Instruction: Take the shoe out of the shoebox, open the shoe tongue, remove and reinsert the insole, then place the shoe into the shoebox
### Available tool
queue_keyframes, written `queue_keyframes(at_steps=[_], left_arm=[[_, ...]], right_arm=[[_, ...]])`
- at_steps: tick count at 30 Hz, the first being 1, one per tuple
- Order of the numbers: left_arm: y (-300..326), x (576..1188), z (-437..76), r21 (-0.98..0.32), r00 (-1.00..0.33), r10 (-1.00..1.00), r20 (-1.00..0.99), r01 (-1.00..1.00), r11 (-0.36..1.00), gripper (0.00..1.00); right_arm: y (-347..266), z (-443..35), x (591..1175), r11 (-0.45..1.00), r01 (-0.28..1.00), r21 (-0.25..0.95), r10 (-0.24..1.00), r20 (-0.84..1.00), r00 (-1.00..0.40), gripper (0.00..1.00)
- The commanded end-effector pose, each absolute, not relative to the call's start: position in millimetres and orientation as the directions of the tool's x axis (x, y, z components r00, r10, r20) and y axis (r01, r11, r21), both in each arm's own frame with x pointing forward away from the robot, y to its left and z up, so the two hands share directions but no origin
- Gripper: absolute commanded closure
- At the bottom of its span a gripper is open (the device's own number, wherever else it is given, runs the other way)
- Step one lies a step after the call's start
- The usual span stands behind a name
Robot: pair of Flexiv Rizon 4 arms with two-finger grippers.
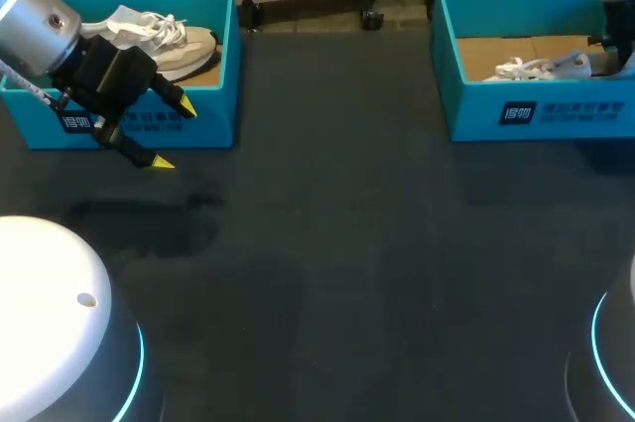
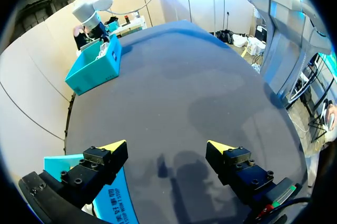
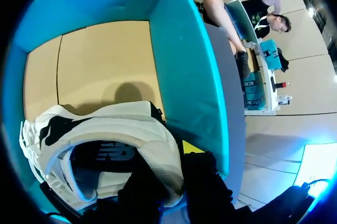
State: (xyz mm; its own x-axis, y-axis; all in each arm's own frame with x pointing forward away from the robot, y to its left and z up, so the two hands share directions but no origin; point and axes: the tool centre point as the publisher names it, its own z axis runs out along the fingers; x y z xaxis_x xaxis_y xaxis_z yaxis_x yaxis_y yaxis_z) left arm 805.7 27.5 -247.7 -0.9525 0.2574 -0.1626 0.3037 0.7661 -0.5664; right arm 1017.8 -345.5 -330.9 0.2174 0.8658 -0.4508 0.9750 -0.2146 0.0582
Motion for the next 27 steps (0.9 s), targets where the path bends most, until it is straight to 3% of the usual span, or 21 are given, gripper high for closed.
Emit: queue_keyframes(at_steps=[1,19,20,21,23,27], left_arm=[[27.6,804.9,-247.7,-0.564,-0.953,0.257,-0.163,0.304,0.768,0.00],[27.6,804.9,-247.7,-0.564,-0.953,0.257,-0.163,0.304,0.768,0.00],[27.6,804.9,-247.7,-0.564,-0.953,0.257,-0.163,0.304,0.768,0.00],[27.6,804.9,-247.7,-0.564,-0.953,0.257,-0.163,0.304,0.768,0.00],[27.6,804.9,-247.7,-0.564,-0.953,0.257,-0.163,0.304,0.768,0.00],[27.6,804.9,-247.7,-0.564,-0.953,0.257,-0.163,0.304,0.768,0.00]], right_arm=[[-347.6,-335.8,1021.1,-0.222,0.974,0.053,0.868,-0.445,0.222,1.00],[-351.5,-346.2,1022.9,-0.247,0.967,0.068,0.859,-0.447,0.251,1.00],[-352.0,-345.8,1022.5,-0.250,0.966,0.070,0.857,-0.447,0.255,0.96],[-352.9,-344.6,1021.8,-0.255,0.964,0.071,0.857,-0.445,0.259,0.84],[-354.2,-343.8,1020.9,-0.258,0.964,0.072,0.856,-0.445,0.262,0.73],[-355.7,-342.3,1019.1,-0.264,0.961,0.079,0.856,-0.441,0.272,0.69]])
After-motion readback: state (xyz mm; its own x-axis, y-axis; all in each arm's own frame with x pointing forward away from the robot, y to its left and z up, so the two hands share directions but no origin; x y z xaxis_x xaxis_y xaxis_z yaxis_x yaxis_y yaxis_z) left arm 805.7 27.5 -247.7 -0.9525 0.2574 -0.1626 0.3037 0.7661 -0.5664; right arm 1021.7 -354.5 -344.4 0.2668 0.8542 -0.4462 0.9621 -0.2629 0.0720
